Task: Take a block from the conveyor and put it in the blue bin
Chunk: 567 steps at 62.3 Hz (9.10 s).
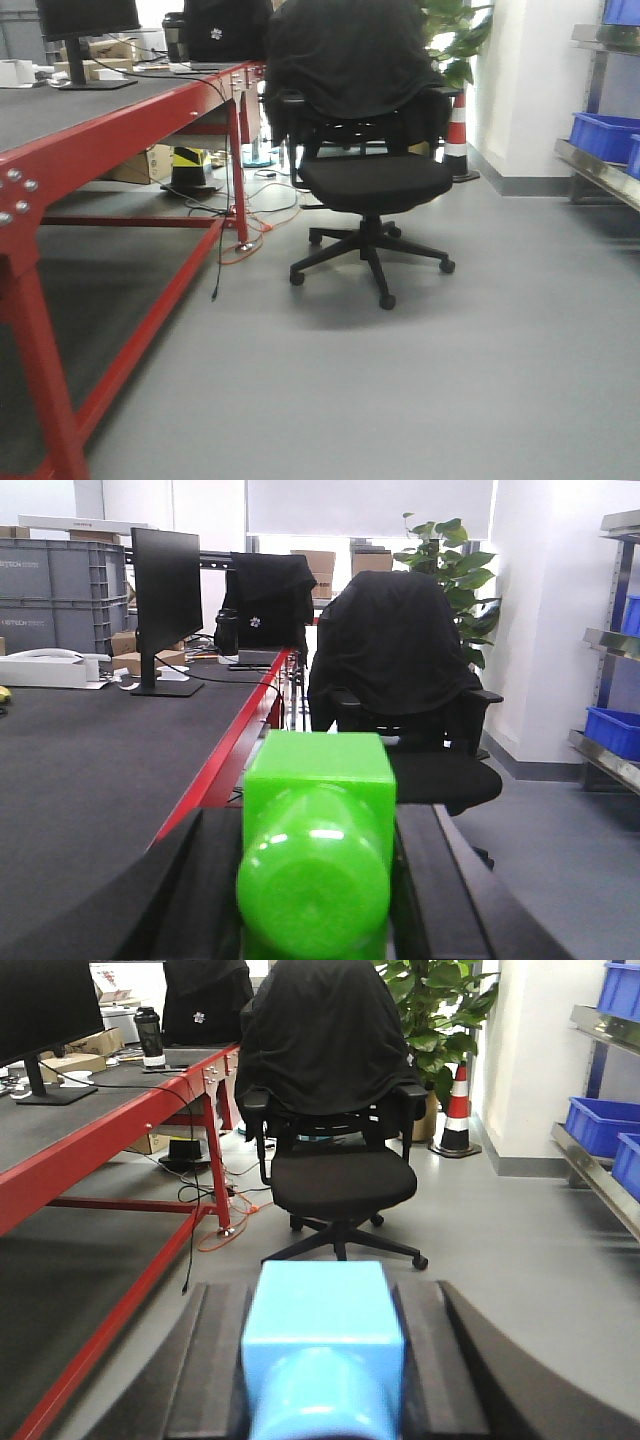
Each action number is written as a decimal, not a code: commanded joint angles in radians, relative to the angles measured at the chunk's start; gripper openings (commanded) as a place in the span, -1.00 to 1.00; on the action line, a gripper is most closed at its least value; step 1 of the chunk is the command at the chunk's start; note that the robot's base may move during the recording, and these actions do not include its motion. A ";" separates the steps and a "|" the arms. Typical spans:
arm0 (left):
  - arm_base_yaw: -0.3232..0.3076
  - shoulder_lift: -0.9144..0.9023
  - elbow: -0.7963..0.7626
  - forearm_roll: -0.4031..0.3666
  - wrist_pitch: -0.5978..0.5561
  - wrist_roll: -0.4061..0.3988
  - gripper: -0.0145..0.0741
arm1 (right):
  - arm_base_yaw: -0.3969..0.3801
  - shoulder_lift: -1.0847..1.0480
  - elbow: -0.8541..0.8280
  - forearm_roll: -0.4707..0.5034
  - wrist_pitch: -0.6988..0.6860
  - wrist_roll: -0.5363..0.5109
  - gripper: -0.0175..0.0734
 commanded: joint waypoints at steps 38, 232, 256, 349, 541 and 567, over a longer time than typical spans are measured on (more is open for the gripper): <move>0.000 -0.004 0.001 -0.005 -0.013 0.000 -0.92 | 0.000 -0.004 0.002 -0.011 -0.024 -0.003 -0.97; 0.000 -0.004 0.001 -0.005 -0.013 0.000 -0.92 | 0.000 -0.004 0.002 -0.011 -0.024 -0.003 -0.97; 0.000 -0.004 0.001 -0.005 -0.013 0.000 -0.92 | 0.000 -0.004 0.002 -0.011 -0.024 -0.003 -0.97; 0.000 0.204 -0.131 -0.017 -0.072 0.000 -0.92 | 0.002 0.111 -0.047 -0.008 -0.174 -0.003 -0.97; -0.326 0.099 0.084 -0.167 -0.078 0.067 -0.92 | 0.171 -0.167 0.275 0.003 -0.135 -0.003 -0.97; -0.326 -0.015 0.087 -0.167 -0.092 0.067 -0.92 | 0.171 -0.214 0.275 0.003 -0.098 -0.003 -0.97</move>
